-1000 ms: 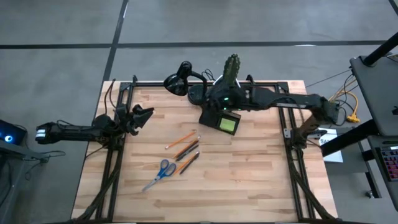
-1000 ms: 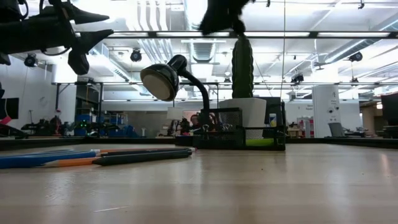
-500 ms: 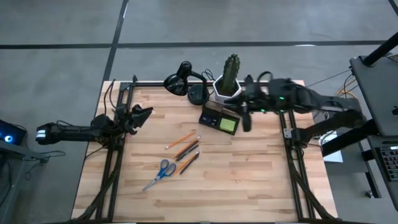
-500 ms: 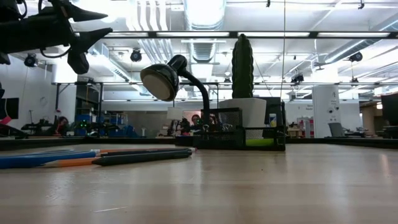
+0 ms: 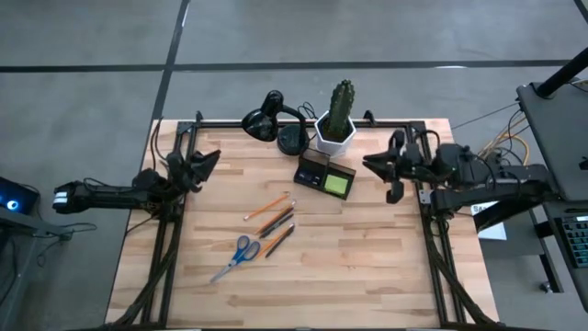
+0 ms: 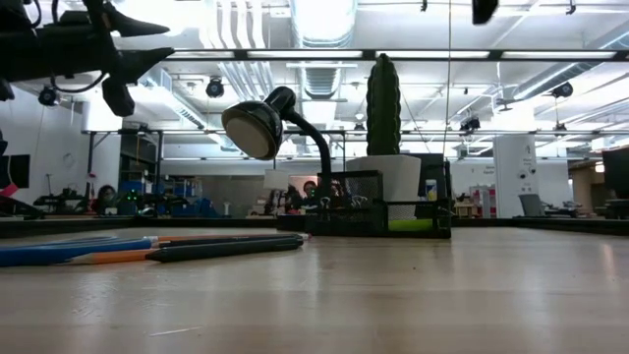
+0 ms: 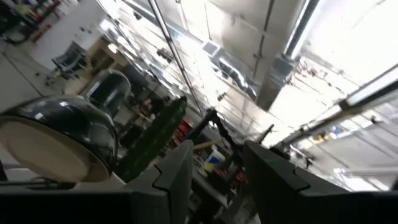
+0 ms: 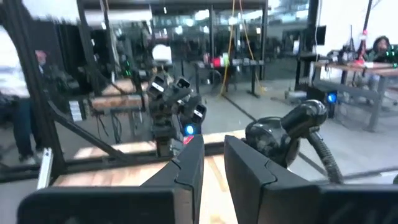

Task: Pick and place office supplies into organizer
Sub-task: Put the blue scissors into the black desk organizer

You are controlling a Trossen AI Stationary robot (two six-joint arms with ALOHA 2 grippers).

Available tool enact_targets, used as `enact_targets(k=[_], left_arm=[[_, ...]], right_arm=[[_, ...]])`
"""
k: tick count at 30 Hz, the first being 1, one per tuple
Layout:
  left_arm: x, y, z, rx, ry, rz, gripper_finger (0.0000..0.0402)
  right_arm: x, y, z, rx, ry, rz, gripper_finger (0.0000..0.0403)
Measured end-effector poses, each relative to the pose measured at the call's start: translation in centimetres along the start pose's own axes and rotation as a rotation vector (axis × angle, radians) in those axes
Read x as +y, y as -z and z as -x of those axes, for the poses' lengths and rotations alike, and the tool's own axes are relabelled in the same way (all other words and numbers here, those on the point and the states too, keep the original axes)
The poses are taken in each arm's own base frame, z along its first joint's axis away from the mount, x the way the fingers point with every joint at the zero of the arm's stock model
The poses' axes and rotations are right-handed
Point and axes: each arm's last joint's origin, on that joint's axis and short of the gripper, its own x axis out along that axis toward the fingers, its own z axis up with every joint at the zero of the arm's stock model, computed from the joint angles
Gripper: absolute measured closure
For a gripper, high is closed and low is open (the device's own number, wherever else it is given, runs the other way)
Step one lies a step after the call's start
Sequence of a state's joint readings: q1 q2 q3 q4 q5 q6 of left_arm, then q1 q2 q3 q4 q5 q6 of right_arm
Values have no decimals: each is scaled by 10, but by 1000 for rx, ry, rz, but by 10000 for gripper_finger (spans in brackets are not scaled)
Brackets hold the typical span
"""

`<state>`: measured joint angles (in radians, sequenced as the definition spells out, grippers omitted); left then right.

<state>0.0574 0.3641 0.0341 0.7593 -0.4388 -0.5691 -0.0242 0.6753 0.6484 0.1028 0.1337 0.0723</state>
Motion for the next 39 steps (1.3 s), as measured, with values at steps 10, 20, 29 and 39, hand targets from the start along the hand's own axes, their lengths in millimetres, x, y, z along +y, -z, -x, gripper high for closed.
enact_targets(k=[10, 20, 29, 39], left_arm=[[-3, -4, -3, -72, -5, 28, 274], [-31, -15, -32, 16, 117, 11, 274], [-60, -15, -69, 395, 104, 65, 274], [-91, -14, -100, 841, -24, 176, 274]], right_arm=[[-15, 54, 40, -256, 77, -38, 350], [-23, 81, 49, -252, 241, -98, 350], [-22, 63, 52, -297, 253, -53, 350], [-23, 45, 55, -315, 327, -121, 350]])
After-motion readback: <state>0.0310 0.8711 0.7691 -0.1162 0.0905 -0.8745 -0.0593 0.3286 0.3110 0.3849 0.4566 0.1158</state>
